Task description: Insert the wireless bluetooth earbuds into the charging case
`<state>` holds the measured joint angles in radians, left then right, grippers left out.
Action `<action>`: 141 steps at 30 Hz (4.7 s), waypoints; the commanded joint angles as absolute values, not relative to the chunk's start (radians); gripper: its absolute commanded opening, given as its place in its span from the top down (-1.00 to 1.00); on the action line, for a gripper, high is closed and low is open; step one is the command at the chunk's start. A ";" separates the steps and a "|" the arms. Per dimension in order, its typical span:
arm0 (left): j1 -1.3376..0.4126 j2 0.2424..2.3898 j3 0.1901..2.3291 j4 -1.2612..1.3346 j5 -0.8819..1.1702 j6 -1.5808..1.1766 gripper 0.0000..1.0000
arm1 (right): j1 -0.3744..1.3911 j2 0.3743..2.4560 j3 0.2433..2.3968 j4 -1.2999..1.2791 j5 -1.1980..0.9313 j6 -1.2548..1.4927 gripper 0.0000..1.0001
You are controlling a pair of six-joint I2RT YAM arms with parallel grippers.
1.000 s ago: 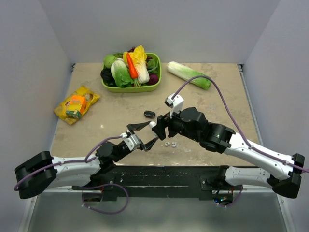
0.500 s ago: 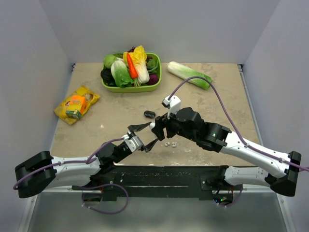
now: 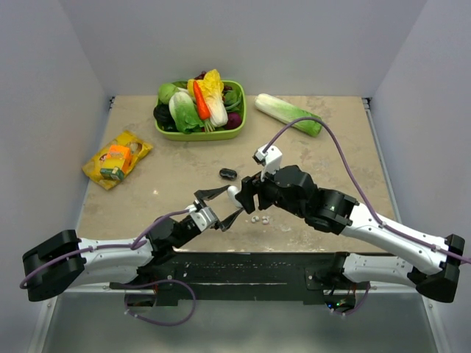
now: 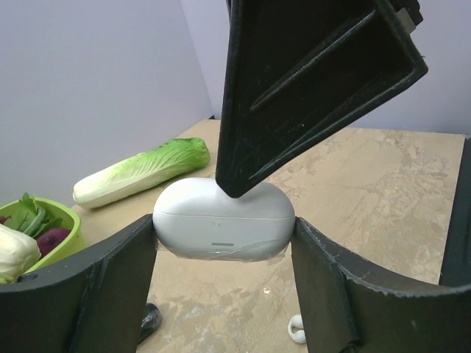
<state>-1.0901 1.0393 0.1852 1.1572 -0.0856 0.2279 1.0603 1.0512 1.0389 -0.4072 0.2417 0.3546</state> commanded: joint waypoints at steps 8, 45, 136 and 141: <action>-1.109 1.002 0.204 1.213 -0.094 0.249 1.00 | 1.037 1.072 1.045 -0.397 0.193 0.360 -0.47; -1.121 1.011 0.207 1.207 -0.133 0.229 1.00 | 0.988 0.999 0.977 -0.282 0.135 0.382 -0.36; -0.994 0.876 0.225 0.942 0.282 -0.259 -0.98 | 1.020 0.815 1.032 -0.376 0.284 0.005 1.00; -0.911 0.917 0.276 0.996 0.494 -0.394 -0.96 | 1.089 0.830 1.069 -0.437 0.224 -0.061 1.00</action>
<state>-0.9627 0.8841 0.2169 0.9619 0.2256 -0.2192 1.0447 0.8097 1.0241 -0.4057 0.2504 0.0177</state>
